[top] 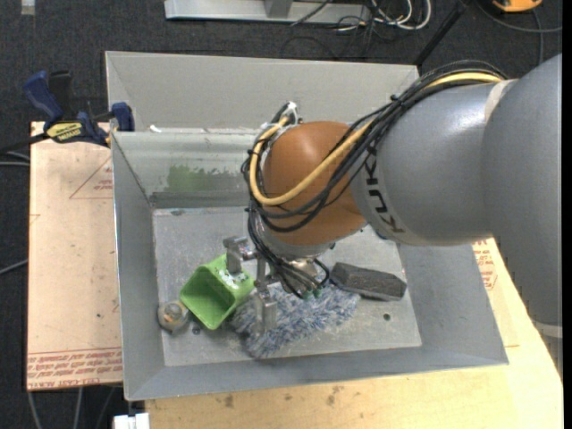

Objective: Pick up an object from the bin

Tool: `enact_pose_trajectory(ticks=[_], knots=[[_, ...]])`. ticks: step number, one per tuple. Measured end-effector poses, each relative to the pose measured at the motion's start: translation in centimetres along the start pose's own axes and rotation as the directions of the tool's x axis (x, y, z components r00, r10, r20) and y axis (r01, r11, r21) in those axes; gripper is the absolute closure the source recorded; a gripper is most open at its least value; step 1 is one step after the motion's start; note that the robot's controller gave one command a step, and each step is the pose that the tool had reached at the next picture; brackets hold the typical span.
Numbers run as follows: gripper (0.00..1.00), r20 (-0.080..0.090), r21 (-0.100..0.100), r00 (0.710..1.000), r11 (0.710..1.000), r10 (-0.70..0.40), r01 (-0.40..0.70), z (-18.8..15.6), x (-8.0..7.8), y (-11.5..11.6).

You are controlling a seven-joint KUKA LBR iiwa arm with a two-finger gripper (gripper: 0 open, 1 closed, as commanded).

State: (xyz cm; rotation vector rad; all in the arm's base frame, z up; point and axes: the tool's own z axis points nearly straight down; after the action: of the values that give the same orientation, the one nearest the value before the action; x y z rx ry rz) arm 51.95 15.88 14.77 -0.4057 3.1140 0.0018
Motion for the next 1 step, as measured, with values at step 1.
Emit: enact_pose_trajectory(ticks=[1], knots=[[0.00,0.004,0.001,0.996,0.996,-0.089,0.089,2.43,0.02,-1.16]])
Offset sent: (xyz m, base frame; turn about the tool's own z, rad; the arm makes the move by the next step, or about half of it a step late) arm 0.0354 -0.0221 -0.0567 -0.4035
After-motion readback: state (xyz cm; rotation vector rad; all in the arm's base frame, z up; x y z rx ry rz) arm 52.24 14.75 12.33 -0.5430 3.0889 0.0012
